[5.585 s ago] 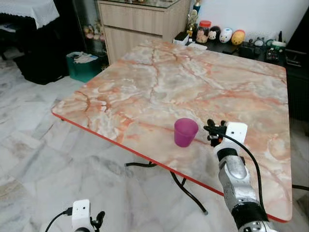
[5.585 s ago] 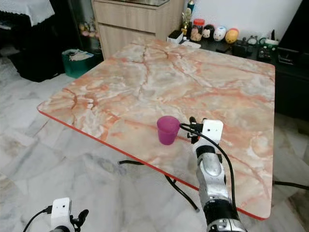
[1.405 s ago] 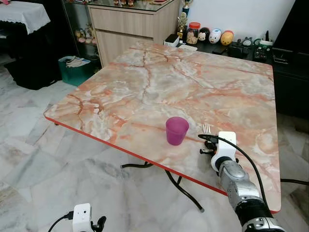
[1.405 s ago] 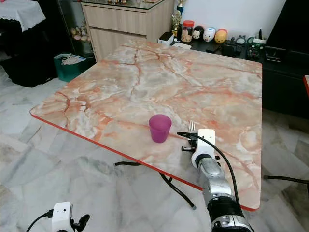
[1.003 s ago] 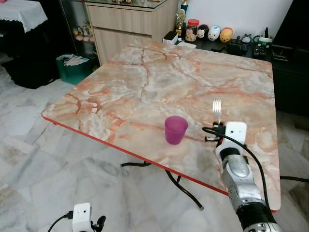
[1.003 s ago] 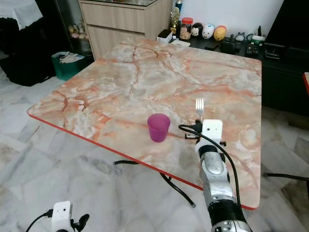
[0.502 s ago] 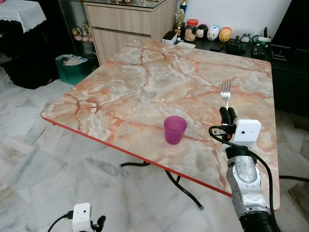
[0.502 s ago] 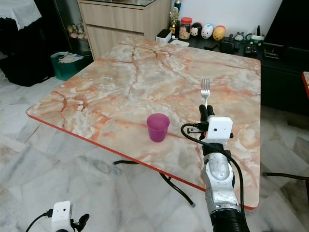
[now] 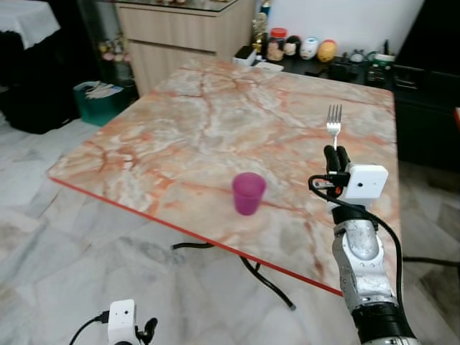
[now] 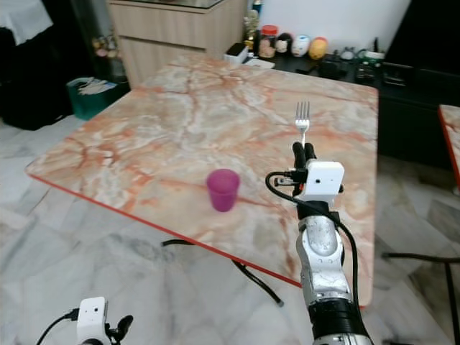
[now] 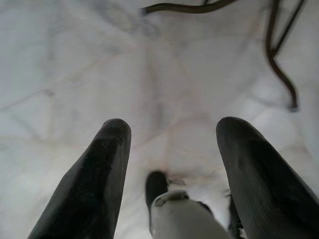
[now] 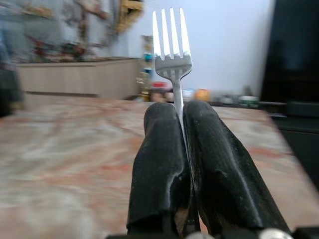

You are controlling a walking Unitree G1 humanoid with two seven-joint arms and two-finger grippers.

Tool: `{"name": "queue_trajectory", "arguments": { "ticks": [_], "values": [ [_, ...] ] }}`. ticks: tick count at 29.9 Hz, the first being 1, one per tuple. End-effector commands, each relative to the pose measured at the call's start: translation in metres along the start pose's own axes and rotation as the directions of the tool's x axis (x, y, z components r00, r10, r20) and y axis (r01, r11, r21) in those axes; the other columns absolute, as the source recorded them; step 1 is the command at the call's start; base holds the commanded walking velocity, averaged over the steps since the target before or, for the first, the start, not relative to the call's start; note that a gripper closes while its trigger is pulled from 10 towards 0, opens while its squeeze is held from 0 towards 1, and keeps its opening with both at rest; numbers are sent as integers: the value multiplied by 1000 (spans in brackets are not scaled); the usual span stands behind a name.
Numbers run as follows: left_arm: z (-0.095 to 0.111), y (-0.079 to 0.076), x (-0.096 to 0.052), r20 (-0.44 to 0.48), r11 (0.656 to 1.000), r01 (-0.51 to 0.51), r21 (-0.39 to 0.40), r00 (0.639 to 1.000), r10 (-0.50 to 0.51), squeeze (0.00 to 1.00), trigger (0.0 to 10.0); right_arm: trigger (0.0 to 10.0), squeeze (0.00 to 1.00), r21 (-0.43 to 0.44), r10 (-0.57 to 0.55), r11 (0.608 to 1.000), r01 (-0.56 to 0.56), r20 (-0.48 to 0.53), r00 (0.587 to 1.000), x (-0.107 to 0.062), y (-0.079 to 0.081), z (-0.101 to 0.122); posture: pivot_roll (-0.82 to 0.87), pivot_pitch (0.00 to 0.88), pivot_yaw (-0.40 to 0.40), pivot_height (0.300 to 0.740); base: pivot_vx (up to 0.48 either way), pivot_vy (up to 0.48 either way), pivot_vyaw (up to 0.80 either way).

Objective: Setting the table

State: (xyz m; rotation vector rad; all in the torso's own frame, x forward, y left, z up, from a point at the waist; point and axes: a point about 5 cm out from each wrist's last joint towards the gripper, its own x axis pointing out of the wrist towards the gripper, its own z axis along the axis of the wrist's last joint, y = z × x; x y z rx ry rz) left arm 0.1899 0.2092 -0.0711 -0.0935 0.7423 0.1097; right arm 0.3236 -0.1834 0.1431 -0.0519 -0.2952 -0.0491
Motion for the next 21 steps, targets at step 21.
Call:
{"name": "queue_trajectory", "arguments": {
  "ticks": [21],
  "values": [
    [0,-3,0,10,1000,2,-14,1000,-2,0,10000,10000,0,20,-17,1000,17,-14,1000,5,2,-1,-66,0,-6,740,0,-365,-350]
  ]
}}
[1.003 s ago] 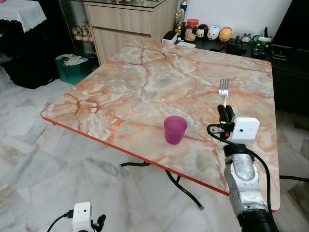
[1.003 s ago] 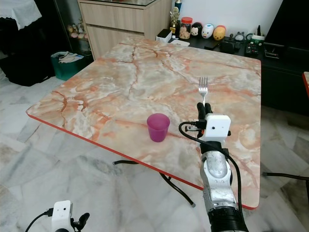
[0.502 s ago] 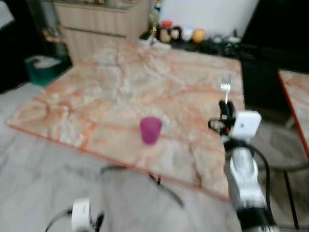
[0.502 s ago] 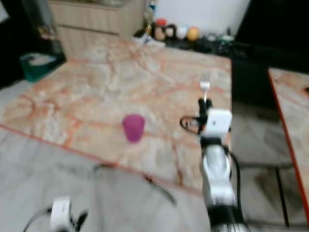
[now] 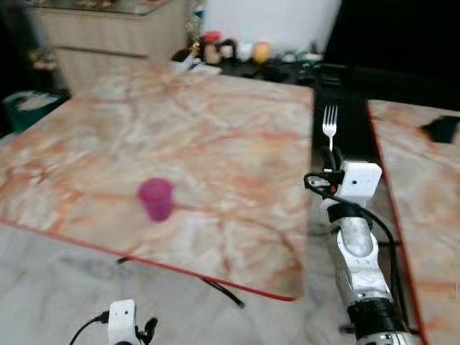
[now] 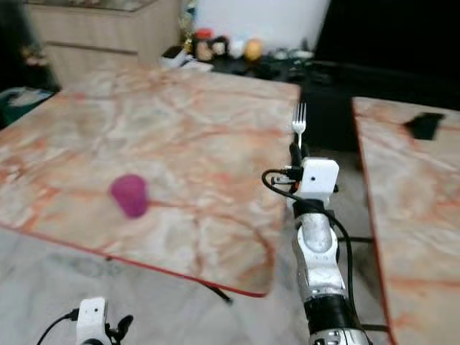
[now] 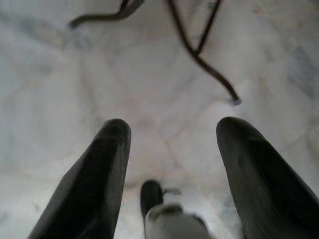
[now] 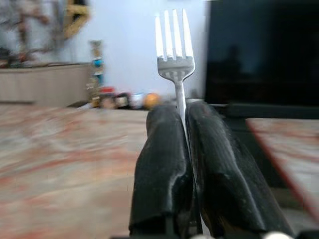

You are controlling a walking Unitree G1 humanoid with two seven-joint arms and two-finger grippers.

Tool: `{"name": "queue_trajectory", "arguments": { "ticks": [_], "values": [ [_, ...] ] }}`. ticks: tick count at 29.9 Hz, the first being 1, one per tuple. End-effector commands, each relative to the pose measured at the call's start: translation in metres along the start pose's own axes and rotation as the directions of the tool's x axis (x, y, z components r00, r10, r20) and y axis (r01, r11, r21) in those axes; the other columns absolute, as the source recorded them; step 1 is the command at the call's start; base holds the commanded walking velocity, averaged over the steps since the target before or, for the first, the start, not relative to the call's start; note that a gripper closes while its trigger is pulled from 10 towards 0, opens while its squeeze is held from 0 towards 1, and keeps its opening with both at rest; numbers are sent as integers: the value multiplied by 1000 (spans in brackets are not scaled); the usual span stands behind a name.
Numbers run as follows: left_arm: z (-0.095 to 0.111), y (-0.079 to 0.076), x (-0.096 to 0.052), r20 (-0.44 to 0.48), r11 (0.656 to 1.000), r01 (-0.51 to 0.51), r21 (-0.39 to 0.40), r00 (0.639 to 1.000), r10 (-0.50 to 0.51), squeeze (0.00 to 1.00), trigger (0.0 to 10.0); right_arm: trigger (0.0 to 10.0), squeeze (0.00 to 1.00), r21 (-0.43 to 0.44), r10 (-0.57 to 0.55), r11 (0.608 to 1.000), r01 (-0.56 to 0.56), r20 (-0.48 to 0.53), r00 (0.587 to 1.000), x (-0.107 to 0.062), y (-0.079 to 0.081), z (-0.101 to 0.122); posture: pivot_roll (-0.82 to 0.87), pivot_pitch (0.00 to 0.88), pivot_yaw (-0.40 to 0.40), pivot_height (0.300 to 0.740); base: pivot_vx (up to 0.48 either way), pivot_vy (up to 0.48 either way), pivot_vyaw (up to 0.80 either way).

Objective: Setting the table

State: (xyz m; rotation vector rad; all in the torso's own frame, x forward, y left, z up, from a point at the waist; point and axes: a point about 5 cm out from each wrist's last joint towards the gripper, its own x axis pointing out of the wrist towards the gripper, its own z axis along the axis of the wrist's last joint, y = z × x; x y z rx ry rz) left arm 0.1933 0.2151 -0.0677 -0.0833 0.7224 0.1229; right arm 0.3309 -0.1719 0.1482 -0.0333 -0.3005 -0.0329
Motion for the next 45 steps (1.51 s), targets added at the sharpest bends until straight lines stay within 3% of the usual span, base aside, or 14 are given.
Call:
{"name": "queue_trajectory", "arguments": {
  "ticks": [1,5,40,45],
  "values": [
    [-5,-8,-1,-11,1000,16,-18,1000,-16,0,10000,10000,0,5,-31,1000,31,-17,999,-3,-10,-4,-66,0,-6,740,0,-379,-750],
    [-5,-8,-1,-10,1000,13,-21,1000,-13,0,10000,10000,0,-11,-26,1000,26,-8,1000,-2,-10,-2,-66,0,-9,740,0,-379,-748],
    [-4,-7,-1,-6,1000,7,-11,1000,-7,0,10000,10000,0,-4,-20,1000,20,34,999,2,-9,6,-72,0,-4,740,0,-358,0],
    [-5,-7,-1,-8,1000,6,-14,1000,-6,0,10000,10000,0,7,-42,999,42,104,994,11,-14,27,-79,0,-1,740,0,-349,0]
  ]
}}
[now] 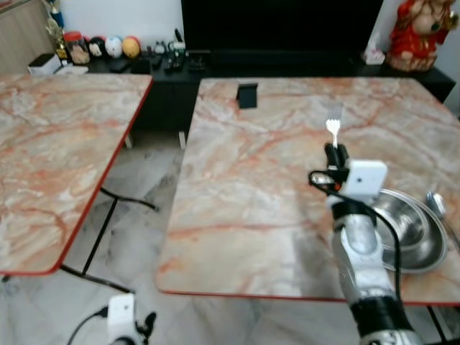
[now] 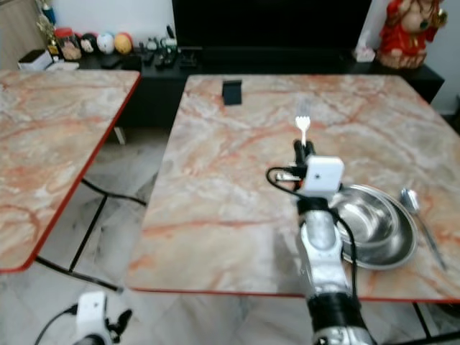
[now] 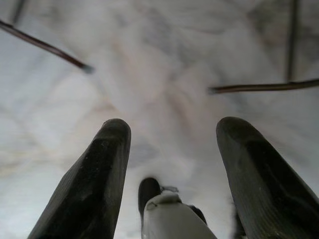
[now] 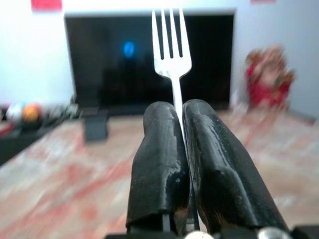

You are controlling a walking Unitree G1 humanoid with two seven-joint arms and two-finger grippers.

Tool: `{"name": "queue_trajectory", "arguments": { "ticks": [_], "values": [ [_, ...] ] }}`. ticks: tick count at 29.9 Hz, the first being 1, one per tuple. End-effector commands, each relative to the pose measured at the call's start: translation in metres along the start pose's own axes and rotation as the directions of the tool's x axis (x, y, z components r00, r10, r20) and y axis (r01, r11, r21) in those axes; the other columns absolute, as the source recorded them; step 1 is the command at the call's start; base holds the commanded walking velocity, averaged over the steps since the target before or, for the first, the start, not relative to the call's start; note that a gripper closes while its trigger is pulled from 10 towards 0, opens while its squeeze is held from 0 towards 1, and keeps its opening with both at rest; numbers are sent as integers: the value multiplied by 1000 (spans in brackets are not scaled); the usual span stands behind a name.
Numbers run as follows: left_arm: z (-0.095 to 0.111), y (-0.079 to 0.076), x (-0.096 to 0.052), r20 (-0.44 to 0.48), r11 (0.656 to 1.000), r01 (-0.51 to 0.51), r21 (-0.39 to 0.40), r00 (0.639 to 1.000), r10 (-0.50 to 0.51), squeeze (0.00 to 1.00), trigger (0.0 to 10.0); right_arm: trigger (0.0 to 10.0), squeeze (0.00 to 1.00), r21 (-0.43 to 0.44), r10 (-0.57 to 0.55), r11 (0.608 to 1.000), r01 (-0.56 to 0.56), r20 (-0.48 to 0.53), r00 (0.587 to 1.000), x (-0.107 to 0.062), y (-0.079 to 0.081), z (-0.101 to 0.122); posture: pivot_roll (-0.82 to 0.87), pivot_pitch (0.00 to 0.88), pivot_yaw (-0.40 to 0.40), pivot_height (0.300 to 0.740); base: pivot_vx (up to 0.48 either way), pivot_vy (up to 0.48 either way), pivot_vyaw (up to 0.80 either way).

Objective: Setting the table

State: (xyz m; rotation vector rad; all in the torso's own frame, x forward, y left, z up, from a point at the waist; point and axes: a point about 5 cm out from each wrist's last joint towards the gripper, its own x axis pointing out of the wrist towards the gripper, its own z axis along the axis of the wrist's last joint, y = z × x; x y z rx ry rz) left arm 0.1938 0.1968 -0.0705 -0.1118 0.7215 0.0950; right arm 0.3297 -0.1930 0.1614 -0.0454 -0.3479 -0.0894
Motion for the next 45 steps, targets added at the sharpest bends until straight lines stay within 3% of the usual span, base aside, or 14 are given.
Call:
{"name": "queue_trajectory", "arguments": {
  "ticks": [1,28,34,40,43,45],
  "values": [
    [-1,11,-2,-7,1000,-30,3,1000,30,0,10000,10000,0,32,7,999,-9,64,998,9,7,17,-79,0,-1,740,0,-349,0],
    [-1,11,-2,-10,1000,-31,4,999,31,0,10000,10000,0,6,-22,1000,22,-4,1000,-3,-4,7,-81,0,-1,740,0,-347,0],
    [-3,14,-3,-13,999,-46,-5,999,46,0,10000,10000,0,-9,-25,1000,24,-44,999,-5,-6,2,-81,0,-4,740,0,0,0],
    [-4,14,-3,-20,999,-43,-1,999,43,0,10000,10000,0,8,-26,1000,28,-136,990,-7,-6,-7,-86,0,-1,740,0,0,0],
    [-4,15,-3,-21,999,-42,0,999,42,0,10000,10000,0,65,-49,996,63,-190,981,-11,-4,-14,-84,0,2,740,0,0,0],
    [-2,15,-3,-19,999,-39,2,999,40,0,10000,10000,0,111,-45,991,79,-281,959,-16,2,-27,-83,0,8,740,0,0,0]
  ]
}}
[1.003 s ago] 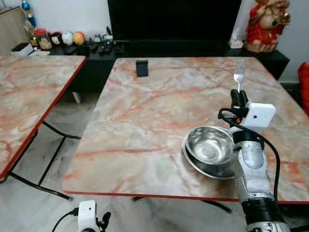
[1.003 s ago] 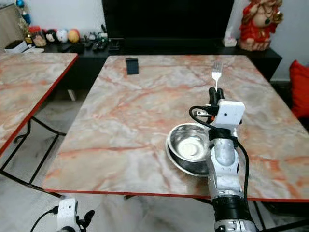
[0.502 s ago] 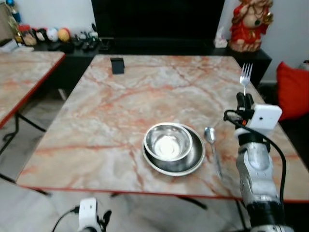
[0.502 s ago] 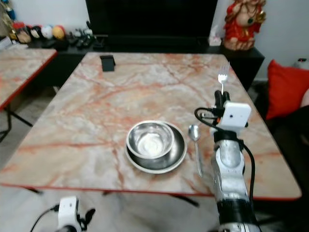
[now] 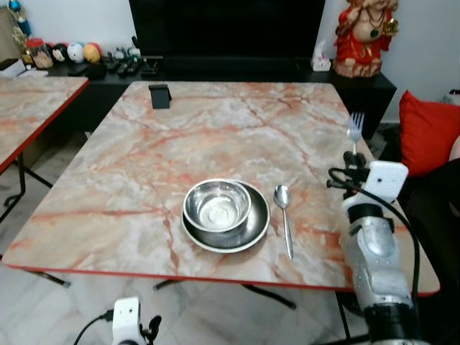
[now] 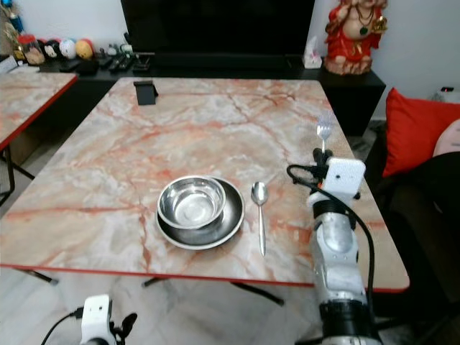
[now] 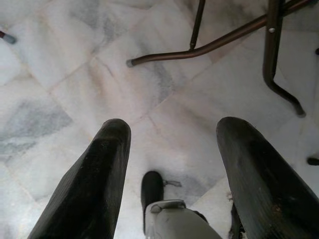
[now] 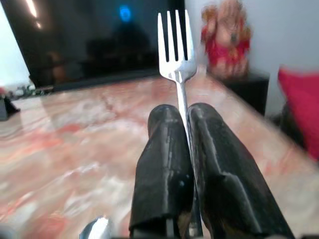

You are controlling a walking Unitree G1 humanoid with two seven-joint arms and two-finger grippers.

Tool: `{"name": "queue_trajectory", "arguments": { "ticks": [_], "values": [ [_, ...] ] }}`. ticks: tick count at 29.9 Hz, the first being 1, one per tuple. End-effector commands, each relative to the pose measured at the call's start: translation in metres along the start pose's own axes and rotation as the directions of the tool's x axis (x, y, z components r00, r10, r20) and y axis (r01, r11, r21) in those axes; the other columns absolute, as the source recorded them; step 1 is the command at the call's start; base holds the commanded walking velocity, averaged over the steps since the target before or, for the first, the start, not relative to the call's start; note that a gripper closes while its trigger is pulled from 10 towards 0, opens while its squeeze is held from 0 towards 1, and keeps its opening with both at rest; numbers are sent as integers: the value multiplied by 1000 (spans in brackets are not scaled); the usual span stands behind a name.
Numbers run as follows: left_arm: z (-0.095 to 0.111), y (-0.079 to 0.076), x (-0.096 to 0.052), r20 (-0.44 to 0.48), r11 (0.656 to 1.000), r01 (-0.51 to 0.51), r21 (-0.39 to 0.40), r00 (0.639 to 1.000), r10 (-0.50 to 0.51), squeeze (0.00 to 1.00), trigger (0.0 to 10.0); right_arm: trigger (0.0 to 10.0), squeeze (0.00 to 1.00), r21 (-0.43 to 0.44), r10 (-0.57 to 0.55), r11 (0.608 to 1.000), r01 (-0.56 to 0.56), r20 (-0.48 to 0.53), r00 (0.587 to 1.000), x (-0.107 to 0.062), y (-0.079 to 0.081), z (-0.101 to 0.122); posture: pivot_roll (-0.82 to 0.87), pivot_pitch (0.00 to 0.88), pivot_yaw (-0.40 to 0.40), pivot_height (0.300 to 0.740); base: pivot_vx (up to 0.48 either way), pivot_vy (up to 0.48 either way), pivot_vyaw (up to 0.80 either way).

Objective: Setting the table

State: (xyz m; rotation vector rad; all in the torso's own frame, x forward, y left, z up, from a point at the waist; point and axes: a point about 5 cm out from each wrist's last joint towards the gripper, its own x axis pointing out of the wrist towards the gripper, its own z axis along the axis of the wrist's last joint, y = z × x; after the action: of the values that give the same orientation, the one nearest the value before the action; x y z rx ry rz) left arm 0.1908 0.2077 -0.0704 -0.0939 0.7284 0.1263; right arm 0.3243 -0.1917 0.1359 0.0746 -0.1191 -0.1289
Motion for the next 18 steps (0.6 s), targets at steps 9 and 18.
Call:
{"name": "queue_trajectory", "arguments": {
  "ticks": [9,18],
  "values": [
    [3,6,1,-7,1000,-1,2,1000,1,0,10000,10000,0,-7,-3,1000,1,-294,956,-2,10,-32,-87,0,21,740,0,0,0],
    [3,7,1,-8,1000,0,0,1000,0,0,10000,10000,0,-55,-29,998,10,-366,930,-5,11,-40,-80,0,24,740,0,0,0]
  ]
}}
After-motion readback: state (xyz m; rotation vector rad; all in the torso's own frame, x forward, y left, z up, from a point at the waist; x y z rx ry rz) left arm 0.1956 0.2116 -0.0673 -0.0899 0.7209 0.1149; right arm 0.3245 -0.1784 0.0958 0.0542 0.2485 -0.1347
